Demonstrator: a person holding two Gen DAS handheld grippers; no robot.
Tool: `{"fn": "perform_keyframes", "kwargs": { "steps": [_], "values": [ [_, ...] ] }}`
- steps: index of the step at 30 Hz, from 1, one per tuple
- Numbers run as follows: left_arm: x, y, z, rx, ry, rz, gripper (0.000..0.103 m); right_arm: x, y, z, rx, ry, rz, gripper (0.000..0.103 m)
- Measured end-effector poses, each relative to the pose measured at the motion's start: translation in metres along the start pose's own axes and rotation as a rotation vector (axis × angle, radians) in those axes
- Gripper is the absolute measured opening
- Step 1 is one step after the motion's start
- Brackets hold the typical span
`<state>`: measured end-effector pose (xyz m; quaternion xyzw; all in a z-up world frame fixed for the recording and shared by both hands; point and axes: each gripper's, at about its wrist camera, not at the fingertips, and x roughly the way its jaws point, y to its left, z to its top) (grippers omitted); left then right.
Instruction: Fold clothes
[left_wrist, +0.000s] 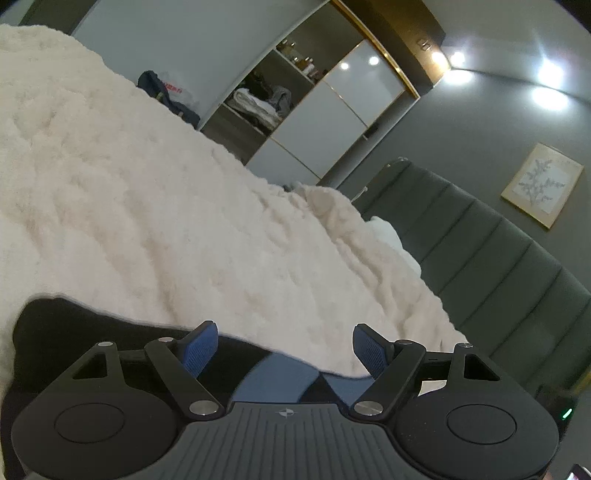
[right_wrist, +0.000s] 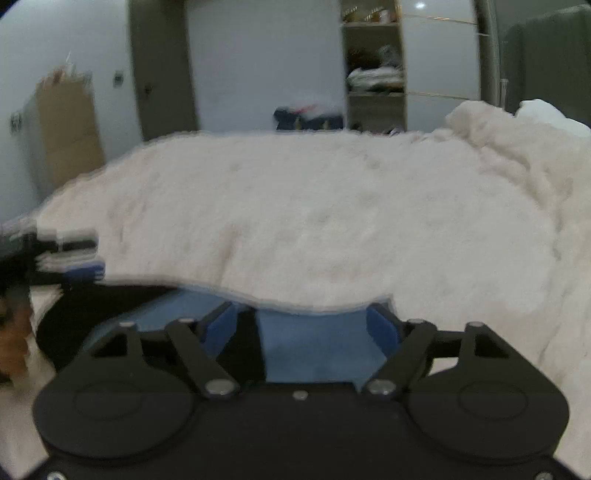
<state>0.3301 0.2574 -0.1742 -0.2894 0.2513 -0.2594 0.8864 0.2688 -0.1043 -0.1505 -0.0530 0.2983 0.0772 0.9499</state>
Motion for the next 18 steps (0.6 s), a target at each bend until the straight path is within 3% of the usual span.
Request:
{"fn": "perform_keyframes", "kwargs": {
  "steps": [2,4,6,8,9,14,18],
  "values": [
    [0.000,-0.011,-0.011,0.026,0.038,0.008,0.075,0.013,0.000,-0.014,-0.041,0.048,-0.027,0.058],
    [-0.005,-0.027,-0.018,0.072,0.063,0.040,0.076,0.023,-0.002,-0.022,-0.058,0.085,-0.082,0.051],
    [-0.018,-0.043,-0.025,0.110,0.064,0.058,0.080,0.008,-0.020,-0.020,0.009,0.029,-0.183,0.054],
    [-0.033,-0.058,-0.030,0.136,0.059,0.067,0.083,-0.016,-0.036,-0.013,0.107,-0.033,-0.185,0.072],
    [-0.040,-0.061,-0.031,0.137,0.058,0.068,0.085,-0.028,-0.045,-0.010,0.155,-0.064,-0.185,0.076],
    [-0.079,-0.069,-0.041,0.080,0.051,0.106,0.091,-0.096,-0.063,-0.027,0.291,-0.176,-0.050,0.084],
    [-0.105,-0.059,-0.044,-0.011,0.033,0.179,0.091,-0.105,-0.065,-0.073,0.373,-0.235,0.019,0.084]
  ]
}}
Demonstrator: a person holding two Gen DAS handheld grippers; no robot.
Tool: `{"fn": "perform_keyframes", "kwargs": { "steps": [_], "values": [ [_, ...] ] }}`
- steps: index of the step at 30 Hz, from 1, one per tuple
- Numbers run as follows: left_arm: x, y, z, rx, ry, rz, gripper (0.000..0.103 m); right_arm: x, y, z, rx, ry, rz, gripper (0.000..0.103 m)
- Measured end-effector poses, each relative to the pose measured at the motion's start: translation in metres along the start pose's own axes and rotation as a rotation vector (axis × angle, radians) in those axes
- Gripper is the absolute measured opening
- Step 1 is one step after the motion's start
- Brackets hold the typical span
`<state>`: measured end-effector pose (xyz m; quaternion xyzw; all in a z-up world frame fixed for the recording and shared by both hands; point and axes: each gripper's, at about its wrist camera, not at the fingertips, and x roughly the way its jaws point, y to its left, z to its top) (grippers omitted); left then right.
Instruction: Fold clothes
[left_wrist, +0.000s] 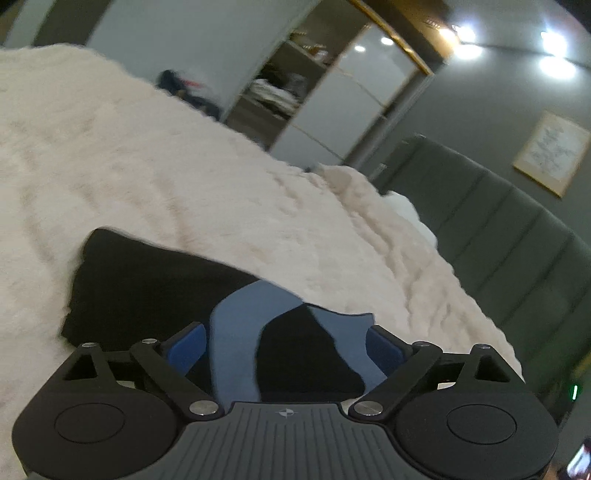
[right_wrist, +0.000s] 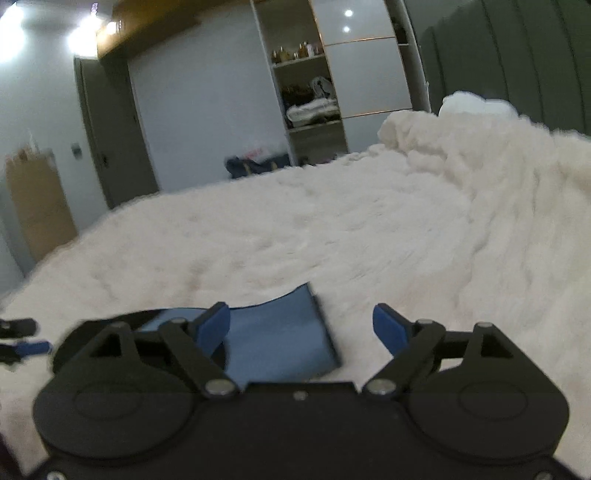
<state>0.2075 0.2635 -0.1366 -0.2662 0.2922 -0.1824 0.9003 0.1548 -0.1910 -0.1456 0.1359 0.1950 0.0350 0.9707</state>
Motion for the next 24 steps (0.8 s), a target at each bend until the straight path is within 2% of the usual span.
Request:
{"fn": "perform_keyframes", "kwargs": {
  "steps": [2,3,5,7,10,12,15,18,21,24],
  "values": [
    [-0.011,0.006,0.005,-0.020,-0.013,0.039,0.091,0.002,-0.004,-0.003,0.036,0.052,-0.005,0.083],
    [-0.017,0.009,0.009,-0.023,-0.018,0.059,0.091,0.001,-0.004,-0.001,0.048,0.060,0.040,0.083],
    [-0.031,0.018,0.028,-0.020,-0.028,0.121,0.092,-0.013,0.002,-0.007,0.014,-0.003,0.060,0.086],
    [-0.041,0.028,0.046,-0.027,-0.042,0.165,0.095,-0.013,0.001,-0.007,0.016,-0.002,0.039,0.086],
    [-0.055,0.055,0.080,-0.096,-0.092,0.233,0.097,-0.009,-0.008,-0.006,0.085,0.002,0.066,0.086],
    [-0.059,0.077,0.094,-0.174,-0.113,0.238,0.097,-0.005,-0.014,-0.004,0.121,-0.006,0.058,0.086],
    [-0.048,0.098,0.100,-0.246,-0.072,0.188,0.096,0.000,-0.021,-0.004,0.158,-0.014,0.053,0.086],
    [-0.018,0.107,0.091,-0.280,0.020,0.137,0.096,0.005,-0.023,-0.004,0.171,-0.027,0.046,0.086],
    [0.021,0.107,0.072,-0.270,0.110,0.162,0.096,0.007,-0.025,-0.002,0.189,-0.030,0.044,0.086],
    [0.044,0.109,0.060,-0.302,0.121,0.188,0.096,0.006,-0.026,-0.003,0.201,-0.031,0.044,0.086]
  ]
}}
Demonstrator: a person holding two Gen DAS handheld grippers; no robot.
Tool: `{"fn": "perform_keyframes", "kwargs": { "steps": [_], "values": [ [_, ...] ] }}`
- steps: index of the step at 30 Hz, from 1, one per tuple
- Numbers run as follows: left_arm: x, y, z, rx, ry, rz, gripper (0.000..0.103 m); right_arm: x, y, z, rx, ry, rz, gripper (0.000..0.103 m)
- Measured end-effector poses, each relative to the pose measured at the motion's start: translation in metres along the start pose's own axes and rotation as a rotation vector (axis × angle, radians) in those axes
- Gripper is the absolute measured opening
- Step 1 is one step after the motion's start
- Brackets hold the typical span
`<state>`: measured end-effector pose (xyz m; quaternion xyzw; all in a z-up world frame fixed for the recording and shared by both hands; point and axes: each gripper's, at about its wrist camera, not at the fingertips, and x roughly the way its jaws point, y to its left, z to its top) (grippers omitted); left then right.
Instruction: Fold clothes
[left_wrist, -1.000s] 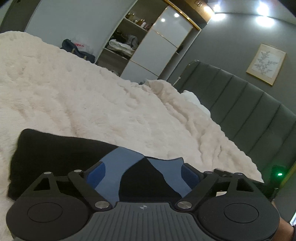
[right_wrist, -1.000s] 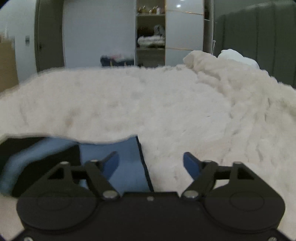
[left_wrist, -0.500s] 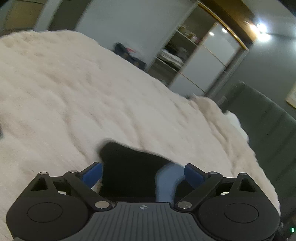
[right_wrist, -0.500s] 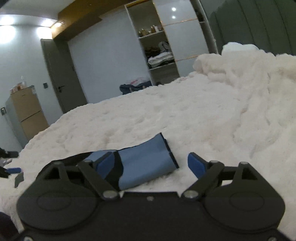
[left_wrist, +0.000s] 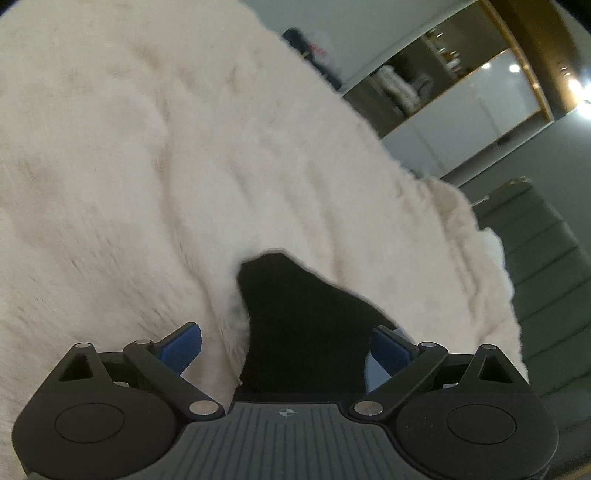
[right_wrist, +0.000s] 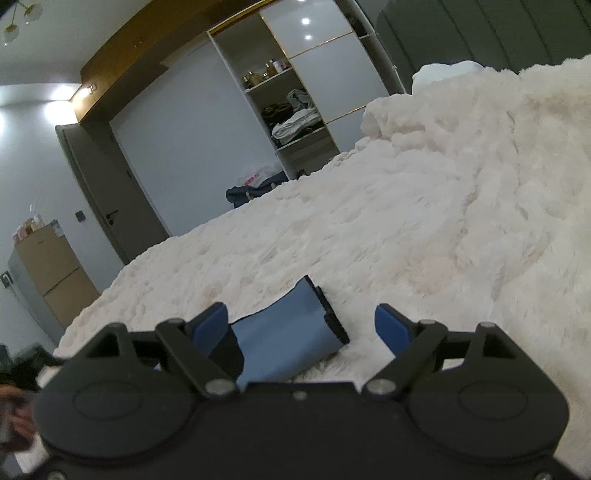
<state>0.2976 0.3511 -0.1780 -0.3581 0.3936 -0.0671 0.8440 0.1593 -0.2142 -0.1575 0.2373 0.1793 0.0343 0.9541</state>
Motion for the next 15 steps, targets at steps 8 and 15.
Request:
{"fn": "perform_keyframes", "kwargs": {
  "steps": [8,15],
  "values": [
    [0.028,0.004,-0.005,-0.038,-0.005,-0.073,0.035,0.001,0.001,-0.001,-0.009,0.002,-0.001,0.086],
    [0.042,0.030,-0.004,-0.167,0.041,-0.146,0.061,0.001,0.002,-0.002,0.008,0.003,-0.006,0.086]
  ]
}}
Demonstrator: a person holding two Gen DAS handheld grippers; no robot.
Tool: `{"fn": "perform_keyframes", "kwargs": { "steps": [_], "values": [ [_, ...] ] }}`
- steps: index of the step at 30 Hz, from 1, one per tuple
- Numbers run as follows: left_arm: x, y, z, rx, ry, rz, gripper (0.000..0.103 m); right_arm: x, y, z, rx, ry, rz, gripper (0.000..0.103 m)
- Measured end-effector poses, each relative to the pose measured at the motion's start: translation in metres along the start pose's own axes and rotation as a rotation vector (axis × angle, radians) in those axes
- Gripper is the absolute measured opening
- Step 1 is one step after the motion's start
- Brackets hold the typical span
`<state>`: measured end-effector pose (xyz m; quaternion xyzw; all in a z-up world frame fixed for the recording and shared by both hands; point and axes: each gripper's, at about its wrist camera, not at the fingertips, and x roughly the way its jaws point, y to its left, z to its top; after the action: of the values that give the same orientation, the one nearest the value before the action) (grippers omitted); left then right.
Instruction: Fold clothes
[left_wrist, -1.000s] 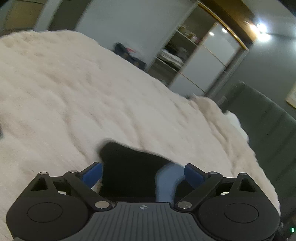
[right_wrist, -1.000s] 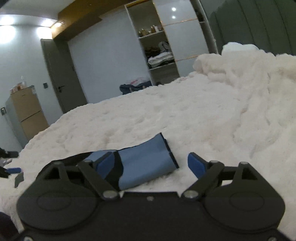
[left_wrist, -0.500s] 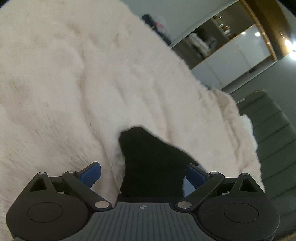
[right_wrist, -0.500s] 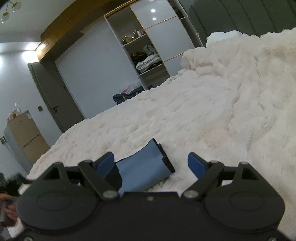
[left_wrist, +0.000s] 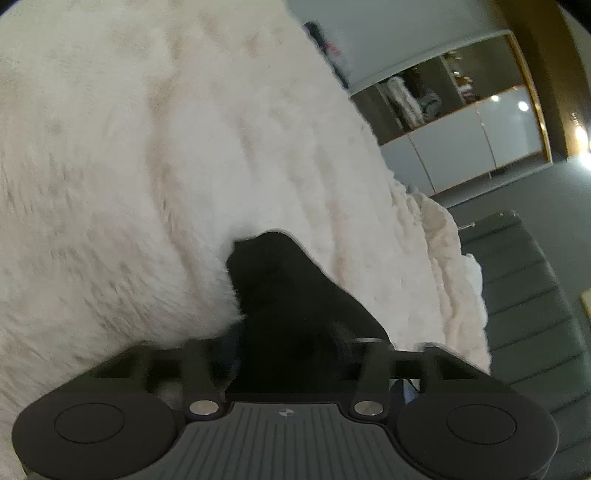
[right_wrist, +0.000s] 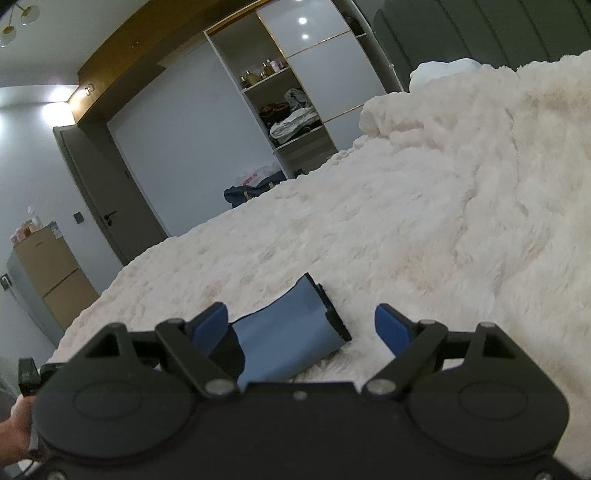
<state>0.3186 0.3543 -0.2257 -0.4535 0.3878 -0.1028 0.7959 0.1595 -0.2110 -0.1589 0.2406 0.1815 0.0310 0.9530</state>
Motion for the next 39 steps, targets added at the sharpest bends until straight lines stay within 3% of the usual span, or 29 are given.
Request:
{"fn": "perform_keyframes", "kwargs": {
  "steps": [5,7,9,15,21,32,36,39],
  "values": [
    [0.012,-0.009,-0.001,0.075,0.009,0.037,0.061,0.002,0.005,-0.003,-0.031,0.006,-0.014,0.086],
    [0.017,-0.018,-0.003,0.123,0.032,0.034,0.025,0.000,0.006,-0.003,-0.031,0.000,-0.008,0.086],
    [0.020,-0.024,-0.002,0.145,0.052,0.047,0.012,-0.001,0.006,-0.003,-0.023,-0.007,-0.009,0.086],
    [-0.021,-0.052,0.006,0.150,-0.024,-0.035,0.010,0.001,0.003,-0.002,0.012,-0.005,-0.019,0.086],
    [-0.121,-0.125,0.039,0.182,-0.112,-0.076,0.009,-0.002,-0.002,-0.001,0.051,-0.019,0.002,0.086],
    [-0.265,-0.297,0.092,0.455,-0.228,0.250,0.009,-0.007,-0.018,0.002,0.155,-0.033,0.026,0.086],
    [-0.282,-0.368,0.075,0.615,-0.299,0.383,0.009,-0.007,-0.023,0.003,0.186,-0.038,0.032,0.086],
    [-0.269,-0.401,0.044,0.715,-0.318,0.397,0.009,-0.008,-0.032,0.005,0.236,-0.043,0.038,0.086]
  ]
}}
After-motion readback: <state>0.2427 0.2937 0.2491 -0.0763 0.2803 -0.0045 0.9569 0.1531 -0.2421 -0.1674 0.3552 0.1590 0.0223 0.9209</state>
